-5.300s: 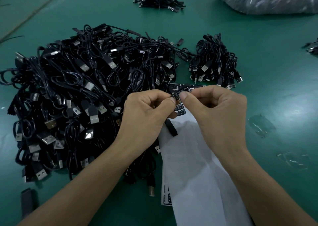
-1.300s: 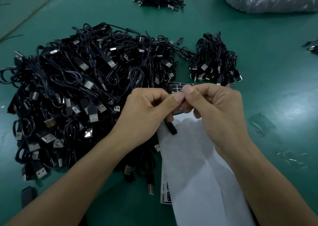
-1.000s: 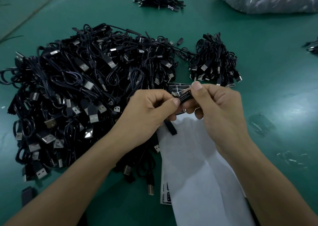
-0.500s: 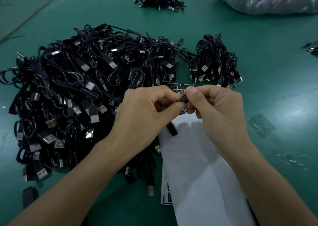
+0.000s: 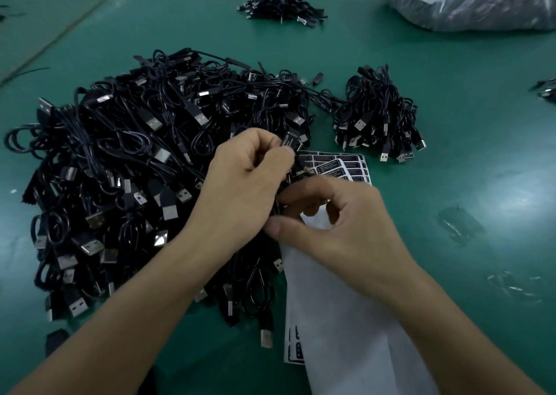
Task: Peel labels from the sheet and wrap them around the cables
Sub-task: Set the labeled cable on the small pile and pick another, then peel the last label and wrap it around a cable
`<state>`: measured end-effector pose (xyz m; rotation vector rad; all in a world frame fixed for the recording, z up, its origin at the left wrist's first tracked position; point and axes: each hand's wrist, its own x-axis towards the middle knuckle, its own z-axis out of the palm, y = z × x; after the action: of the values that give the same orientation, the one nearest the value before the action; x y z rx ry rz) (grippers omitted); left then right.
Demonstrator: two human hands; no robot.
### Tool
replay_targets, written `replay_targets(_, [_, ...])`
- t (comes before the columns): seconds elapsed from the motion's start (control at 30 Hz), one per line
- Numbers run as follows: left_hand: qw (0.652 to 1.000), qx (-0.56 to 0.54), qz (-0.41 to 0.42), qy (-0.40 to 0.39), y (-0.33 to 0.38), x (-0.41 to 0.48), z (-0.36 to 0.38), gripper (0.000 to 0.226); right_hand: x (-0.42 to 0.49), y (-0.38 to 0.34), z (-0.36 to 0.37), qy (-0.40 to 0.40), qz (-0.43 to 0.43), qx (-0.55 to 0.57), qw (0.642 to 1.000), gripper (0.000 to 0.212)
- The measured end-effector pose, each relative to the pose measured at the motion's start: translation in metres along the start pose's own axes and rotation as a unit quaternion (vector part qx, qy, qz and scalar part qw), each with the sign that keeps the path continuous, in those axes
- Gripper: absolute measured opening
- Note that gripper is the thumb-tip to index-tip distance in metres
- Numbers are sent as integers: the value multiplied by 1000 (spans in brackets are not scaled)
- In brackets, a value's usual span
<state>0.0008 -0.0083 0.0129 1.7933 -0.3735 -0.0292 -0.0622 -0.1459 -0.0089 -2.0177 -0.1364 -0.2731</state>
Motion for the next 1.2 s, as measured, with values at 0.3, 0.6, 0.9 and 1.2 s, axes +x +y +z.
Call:
replay_targets(0.3, [993,-110,8,33,12,-4,-2,33,-6,-4,23,-53,-106,-103,988,16])
replay_targets(0.6, [981,-168,-14,97,9,-2,-4,38,-9,-4,36,-16,-117,-104,988,12])
replay_targets(0.9, [974,-162,-8,158,2,1,-4,23,1,-8,18,101,-1,150,984,10])
replay_targets(1.2, [995,38,59,-66,-8,-14,12,18,38,8,-39,213,65,114,968,13])
